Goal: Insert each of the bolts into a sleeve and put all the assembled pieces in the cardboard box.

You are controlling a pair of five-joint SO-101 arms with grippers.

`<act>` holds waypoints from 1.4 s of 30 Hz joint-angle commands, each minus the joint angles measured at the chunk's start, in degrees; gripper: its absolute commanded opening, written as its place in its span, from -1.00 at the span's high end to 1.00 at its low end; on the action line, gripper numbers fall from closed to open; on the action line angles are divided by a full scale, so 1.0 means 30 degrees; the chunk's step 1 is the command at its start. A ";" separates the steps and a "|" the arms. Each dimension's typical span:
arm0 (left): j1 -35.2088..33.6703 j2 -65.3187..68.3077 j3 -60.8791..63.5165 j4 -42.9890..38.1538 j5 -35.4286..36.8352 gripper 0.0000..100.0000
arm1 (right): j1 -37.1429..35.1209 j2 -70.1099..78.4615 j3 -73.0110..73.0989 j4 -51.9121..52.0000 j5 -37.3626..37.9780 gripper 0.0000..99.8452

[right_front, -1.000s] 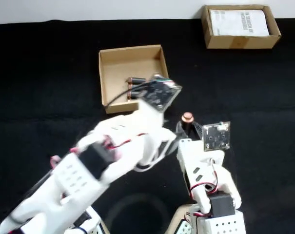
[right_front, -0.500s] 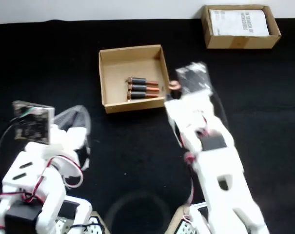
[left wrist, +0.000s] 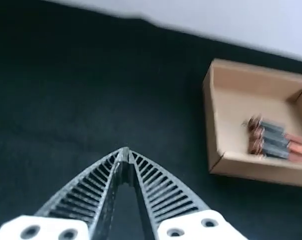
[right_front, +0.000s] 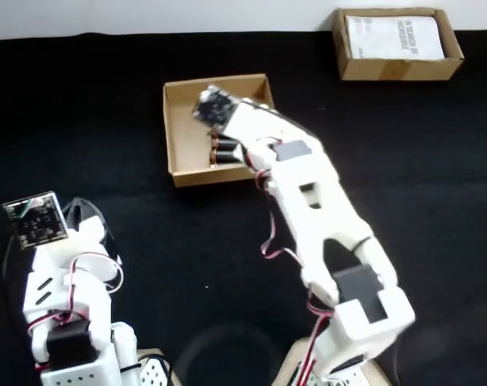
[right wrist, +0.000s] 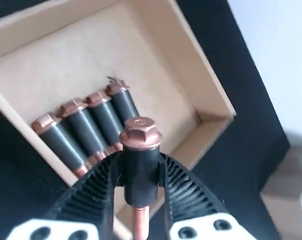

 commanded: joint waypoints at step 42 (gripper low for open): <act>0.2593 -0.0073 0.5319 0.0557 -0.0088 0.98 | -0.0835 -0.7458 -0.1421 0.9245 -1.6322 0.65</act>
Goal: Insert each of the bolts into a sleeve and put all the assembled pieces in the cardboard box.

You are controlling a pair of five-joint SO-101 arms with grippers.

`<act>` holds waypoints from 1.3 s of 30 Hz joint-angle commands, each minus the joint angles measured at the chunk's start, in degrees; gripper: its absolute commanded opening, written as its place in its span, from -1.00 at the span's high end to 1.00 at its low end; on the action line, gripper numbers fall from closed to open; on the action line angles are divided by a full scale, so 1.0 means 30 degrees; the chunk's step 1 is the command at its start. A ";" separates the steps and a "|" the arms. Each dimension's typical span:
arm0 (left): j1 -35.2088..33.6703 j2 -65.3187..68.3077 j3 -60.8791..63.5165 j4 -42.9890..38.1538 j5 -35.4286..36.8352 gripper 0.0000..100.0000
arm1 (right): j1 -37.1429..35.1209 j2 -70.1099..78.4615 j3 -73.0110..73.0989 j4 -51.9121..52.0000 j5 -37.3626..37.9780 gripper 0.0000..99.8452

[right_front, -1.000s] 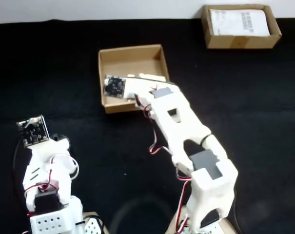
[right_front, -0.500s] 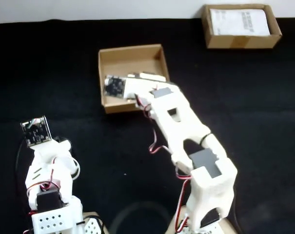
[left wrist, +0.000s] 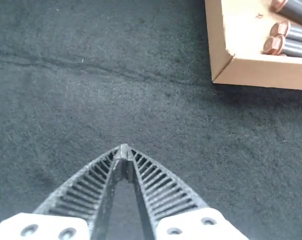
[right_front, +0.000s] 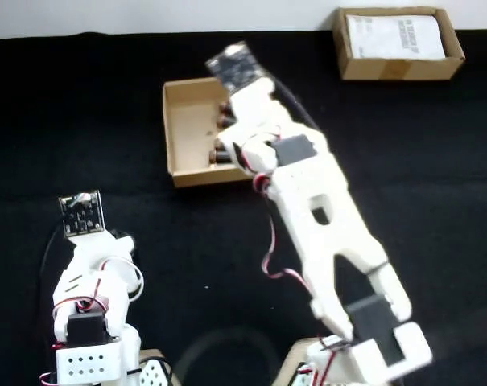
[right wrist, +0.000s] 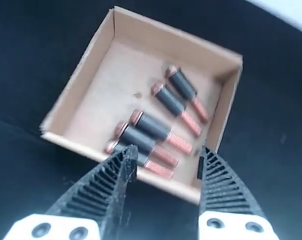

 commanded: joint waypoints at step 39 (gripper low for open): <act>0.1626 -0.0044 0.0337 0.2139 -0.0059 0.98 | 0.0835 -2.9348 2.7736 0.0044 0.0410 0.97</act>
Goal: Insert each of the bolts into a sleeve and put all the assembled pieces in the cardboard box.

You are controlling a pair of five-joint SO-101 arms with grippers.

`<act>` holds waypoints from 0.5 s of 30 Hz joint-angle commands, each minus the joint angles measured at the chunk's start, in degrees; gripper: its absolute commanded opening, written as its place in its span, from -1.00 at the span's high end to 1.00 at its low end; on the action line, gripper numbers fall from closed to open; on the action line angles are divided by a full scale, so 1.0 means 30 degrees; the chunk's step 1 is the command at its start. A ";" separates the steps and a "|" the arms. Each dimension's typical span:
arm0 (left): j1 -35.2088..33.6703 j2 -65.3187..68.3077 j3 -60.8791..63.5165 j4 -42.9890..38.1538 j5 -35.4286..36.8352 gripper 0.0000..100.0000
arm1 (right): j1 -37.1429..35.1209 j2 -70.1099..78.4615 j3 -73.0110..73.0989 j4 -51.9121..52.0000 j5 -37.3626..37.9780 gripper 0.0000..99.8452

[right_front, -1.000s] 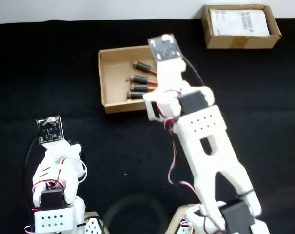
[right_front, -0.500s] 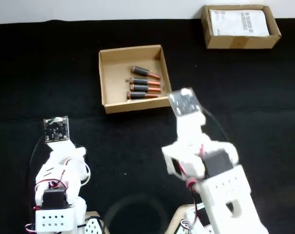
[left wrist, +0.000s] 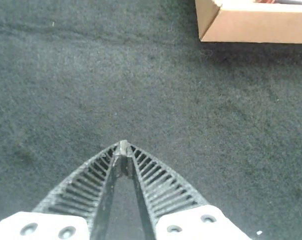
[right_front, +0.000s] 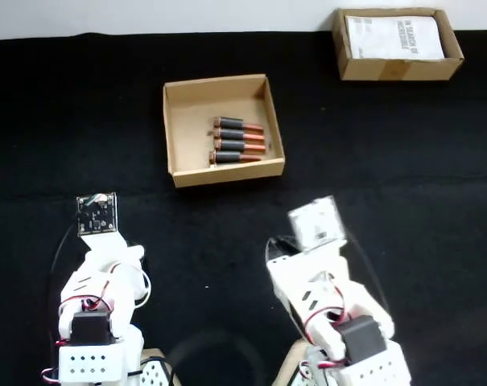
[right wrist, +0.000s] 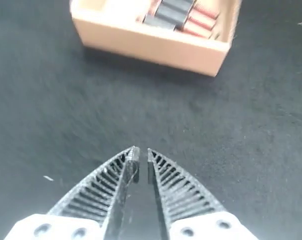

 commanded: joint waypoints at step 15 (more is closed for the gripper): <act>0.0190 -0.0044 0.0337 0.2549 -0.0117 0.98 | 0.4264 -0.1978 0.6842 0.2476 0.1641 0.97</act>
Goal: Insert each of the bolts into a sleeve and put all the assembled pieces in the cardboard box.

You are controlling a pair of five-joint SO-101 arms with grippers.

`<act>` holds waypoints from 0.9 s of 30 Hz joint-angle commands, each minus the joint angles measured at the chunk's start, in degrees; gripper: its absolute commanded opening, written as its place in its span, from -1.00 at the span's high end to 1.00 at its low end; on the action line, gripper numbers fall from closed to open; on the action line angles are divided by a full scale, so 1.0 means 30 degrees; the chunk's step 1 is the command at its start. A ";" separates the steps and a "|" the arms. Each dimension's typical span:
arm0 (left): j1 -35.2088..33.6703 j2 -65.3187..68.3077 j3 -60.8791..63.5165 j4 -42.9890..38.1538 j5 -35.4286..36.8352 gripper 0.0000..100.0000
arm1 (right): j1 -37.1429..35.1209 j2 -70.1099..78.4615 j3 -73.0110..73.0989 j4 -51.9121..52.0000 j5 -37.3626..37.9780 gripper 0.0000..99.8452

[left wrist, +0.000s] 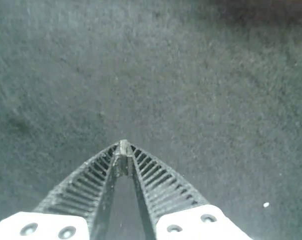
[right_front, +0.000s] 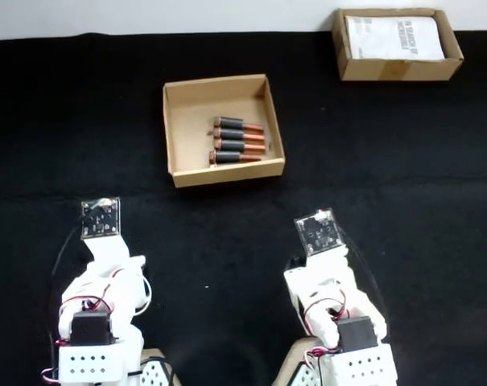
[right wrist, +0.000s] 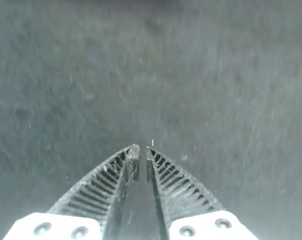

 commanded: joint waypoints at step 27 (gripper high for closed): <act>0.0132 -0.0073 0.0337 0.3018 -0.0117 0.98 | 0.0278 -0.2154 0.2330 0.3678 -0.3634 0.97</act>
